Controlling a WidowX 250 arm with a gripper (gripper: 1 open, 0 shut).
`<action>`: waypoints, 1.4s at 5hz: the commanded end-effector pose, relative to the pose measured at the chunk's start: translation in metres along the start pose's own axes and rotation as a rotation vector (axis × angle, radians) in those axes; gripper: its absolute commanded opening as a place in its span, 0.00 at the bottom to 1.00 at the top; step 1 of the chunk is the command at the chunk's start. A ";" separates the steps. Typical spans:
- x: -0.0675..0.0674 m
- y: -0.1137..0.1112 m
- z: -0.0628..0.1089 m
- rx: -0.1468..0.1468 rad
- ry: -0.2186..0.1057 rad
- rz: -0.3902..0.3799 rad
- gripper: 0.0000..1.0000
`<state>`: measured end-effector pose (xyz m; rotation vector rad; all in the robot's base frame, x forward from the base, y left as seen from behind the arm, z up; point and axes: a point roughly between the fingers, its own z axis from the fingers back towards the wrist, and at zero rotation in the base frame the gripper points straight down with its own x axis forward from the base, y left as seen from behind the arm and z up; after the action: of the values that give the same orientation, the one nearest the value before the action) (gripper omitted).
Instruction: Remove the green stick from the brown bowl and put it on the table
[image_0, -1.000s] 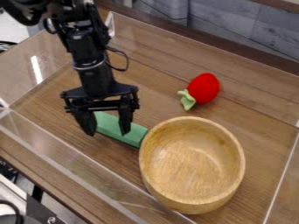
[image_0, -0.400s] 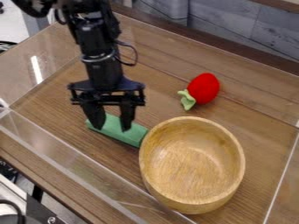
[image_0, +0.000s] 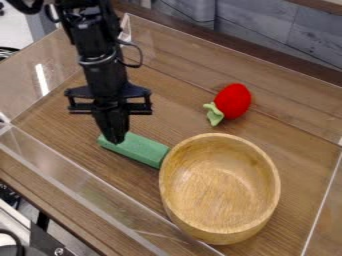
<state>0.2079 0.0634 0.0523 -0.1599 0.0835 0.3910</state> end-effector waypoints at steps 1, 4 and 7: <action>-0.002 0.007 0.006 0.003 -0.043 0.017 0.00; 0.000 0.023 0.018 0.020 -0.013 -0.045 1.00; -0.013 0.010 0.030 0.003 -0.033 -0.059 1.00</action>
<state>0.1910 0.0714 0.0752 -0.1621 0.0781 0.3350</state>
